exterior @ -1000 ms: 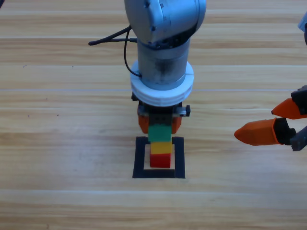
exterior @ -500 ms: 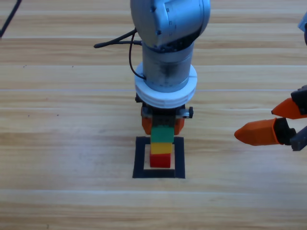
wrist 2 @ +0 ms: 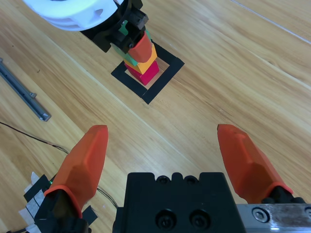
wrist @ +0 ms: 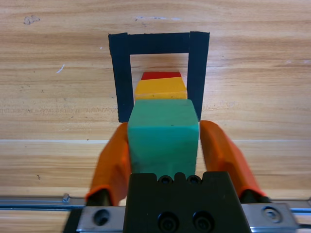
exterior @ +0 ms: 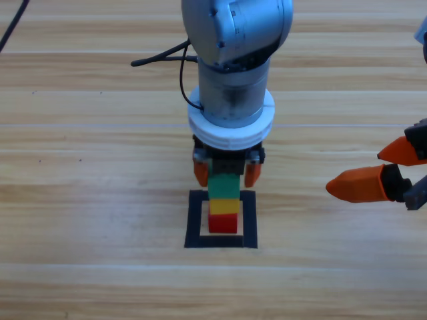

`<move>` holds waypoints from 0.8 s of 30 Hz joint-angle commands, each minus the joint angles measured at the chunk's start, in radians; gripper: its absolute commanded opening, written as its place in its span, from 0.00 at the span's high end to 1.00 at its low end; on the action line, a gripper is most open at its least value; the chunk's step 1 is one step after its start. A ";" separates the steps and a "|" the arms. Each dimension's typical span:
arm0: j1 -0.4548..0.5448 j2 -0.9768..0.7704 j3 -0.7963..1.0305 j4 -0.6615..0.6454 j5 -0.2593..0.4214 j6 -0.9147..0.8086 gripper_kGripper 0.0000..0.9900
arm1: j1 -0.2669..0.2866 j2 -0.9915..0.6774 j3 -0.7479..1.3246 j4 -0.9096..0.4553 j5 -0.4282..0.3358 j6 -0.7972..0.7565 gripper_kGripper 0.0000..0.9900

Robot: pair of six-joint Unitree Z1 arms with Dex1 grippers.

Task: Stack the blocks in the rectangular block: red at the bottom, yellow in the middle, green on top

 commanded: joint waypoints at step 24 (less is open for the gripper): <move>-0.204 -0.737 0.687 -0.334 0.396 0.068 0.00 | -0.029 0.048 0.016 -0.029 -0.007 -0.028 0.00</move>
